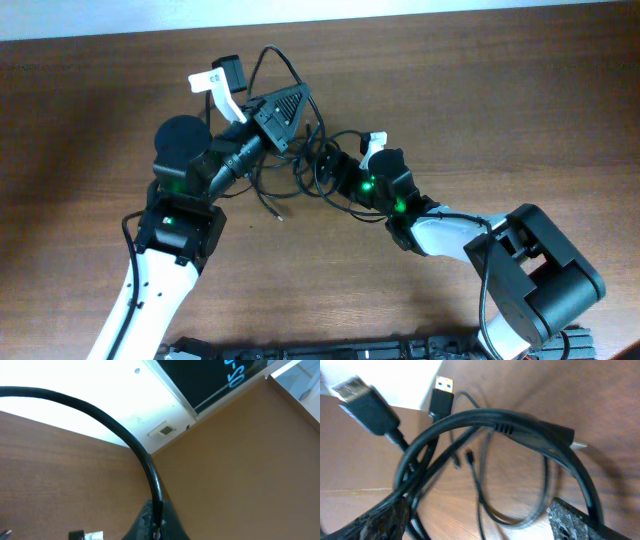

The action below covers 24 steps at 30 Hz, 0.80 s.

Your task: Untangle cables

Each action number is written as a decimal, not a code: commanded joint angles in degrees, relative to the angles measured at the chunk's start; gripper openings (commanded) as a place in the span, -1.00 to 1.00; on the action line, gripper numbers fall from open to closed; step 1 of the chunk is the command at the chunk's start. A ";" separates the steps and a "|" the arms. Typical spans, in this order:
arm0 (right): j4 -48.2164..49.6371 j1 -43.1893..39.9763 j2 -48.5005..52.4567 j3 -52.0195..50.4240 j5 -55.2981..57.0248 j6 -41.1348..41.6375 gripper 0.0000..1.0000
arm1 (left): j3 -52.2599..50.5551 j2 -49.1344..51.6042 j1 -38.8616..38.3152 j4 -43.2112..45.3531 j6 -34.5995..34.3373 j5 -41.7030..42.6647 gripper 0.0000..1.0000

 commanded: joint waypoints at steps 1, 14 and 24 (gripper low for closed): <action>1.99 2.19 0.28 1.22 0.09 0.35 0.80 | 0.70 -1.22 -0.02 2.21 -0.94 1.66 -1.00; -18.73 -7.37 -0.15 6.99 -2.10 -16.65 -0.92 | 0.74 -6.51 7.93 4.79 -6.62 0.39 -1.00; -48.57 -48.54 -3.98 6.99 -19.54 -41.75 -0.91 | 0.74 -12.46 25.55 -11.76 4.57 -7.82 -1.00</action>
